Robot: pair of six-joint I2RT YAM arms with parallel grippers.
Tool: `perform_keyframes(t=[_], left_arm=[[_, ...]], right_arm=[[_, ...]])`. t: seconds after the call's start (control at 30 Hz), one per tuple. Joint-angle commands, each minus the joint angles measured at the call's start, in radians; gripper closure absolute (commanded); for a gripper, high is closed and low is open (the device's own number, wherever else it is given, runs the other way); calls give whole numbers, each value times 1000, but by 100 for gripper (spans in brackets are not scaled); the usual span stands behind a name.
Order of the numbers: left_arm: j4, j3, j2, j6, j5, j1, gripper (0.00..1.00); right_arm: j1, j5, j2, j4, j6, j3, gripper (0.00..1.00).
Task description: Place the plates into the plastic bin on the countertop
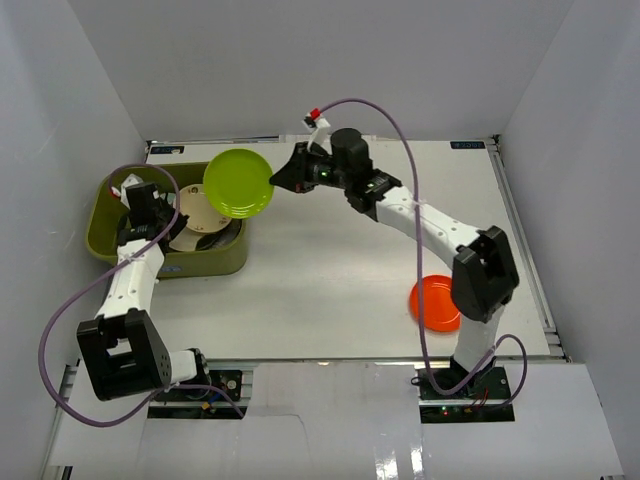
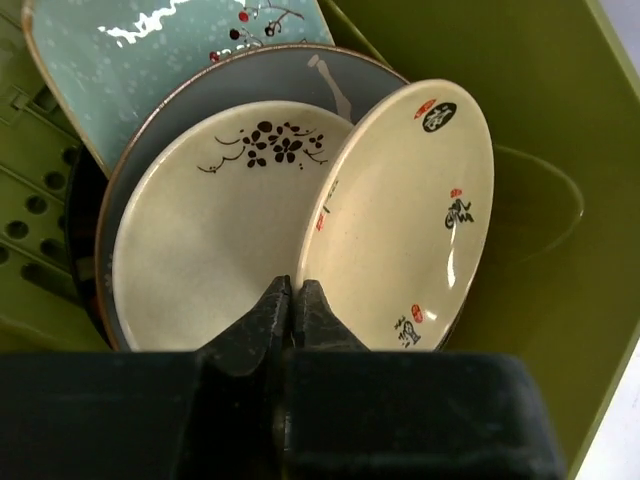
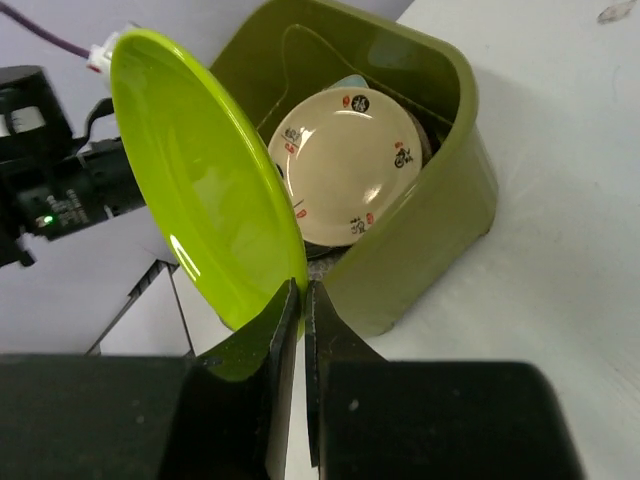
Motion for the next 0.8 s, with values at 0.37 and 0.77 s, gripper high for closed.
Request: perform_keyframes(t=[0.37,0.77], left_arm=[[34,-1,-353,-55,-64,5,2],[-19,120,-433,37,-146,-107,2]], right_arm=[[140,187,430,-103,41,499,92],[177,265,499,-90,94,538,88]])
